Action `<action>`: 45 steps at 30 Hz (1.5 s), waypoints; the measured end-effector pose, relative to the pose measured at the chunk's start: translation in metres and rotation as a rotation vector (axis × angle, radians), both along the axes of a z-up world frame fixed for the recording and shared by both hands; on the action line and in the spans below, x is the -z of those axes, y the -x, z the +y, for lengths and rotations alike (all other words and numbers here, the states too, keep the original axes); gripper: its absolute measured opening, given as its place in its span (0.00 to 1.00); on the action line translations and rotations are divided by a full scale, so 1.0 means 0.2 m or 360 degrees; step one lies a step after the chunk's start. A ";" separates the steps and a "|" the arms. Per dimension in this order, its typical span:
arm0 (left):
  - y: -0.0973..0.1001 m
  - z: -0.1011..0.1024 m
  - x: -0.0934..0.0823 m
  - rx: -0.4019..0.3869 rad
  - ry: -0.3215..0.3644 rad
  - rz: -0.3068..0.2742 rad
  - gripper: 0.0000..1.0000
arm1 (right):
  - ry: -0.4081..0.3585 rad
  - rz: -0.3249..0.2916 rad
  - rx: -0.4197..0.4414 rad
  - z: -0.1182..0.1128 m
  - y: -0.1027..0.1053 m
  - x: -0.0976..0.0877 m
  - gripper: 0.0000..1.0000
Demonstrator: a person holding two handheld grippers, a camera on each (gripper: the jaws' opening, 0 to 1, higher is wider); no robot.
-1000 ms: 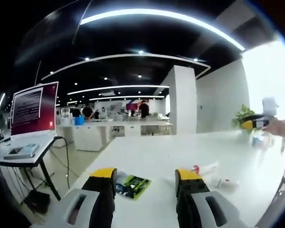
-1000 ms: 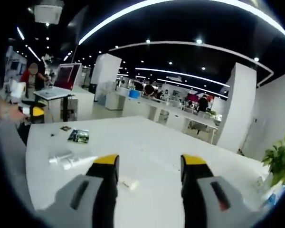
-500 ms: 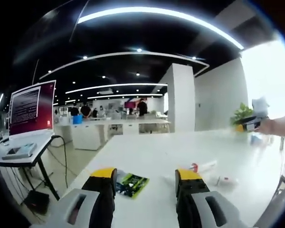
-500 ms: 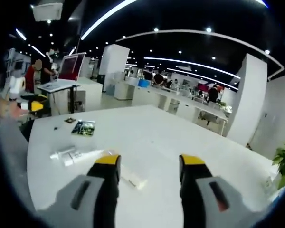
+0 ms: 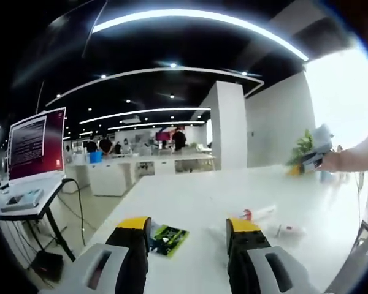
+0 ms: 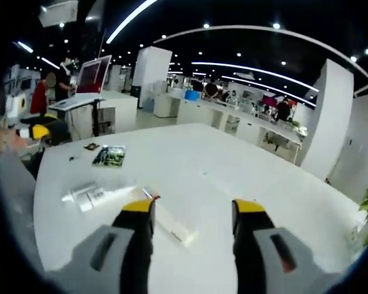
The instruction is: Arrange the skincare products in the storage area until every visible bottle or jar stands upright without overlapping.
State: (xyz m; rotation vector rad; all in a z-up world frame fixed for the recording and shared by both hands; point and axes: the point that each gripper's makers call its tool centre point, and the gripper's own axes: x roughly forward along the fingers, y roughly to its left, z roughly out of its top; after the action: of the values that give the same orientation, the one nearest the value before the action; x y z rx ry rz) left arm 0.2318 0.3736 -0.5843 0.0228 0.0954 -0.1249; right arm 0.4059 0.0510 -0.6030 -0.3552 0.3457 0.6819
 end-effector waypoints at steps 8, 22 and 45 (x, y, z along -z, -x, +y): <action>0.00 0.00 0.01 0.0002 -0.0009 0.0011 0.51 | 0.0084 0.0088 -0.0089 0.10 -0.02 0.09 0.52; 0.00 0.00 0.03 0.0015 -0.0019 0.0052 0.51 | 0.0241 0.0239 -0.0219 0.21 -0.11 0.27 0.52; -0.01 -0.06 0.08 0.0099 0.0014 0.0114 0.51 | 0.0593 0.0532 -0.0403 0.29 -0.15 0.68 0.43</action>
State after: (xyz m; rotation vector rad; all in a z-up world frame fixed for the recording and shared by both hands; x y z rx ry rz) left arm 0.2345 0.3621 -0.6005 0.0124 0.1658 -0.1881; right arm 0.4368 0.1096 -0.7396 -0.6486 0.7598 0.9299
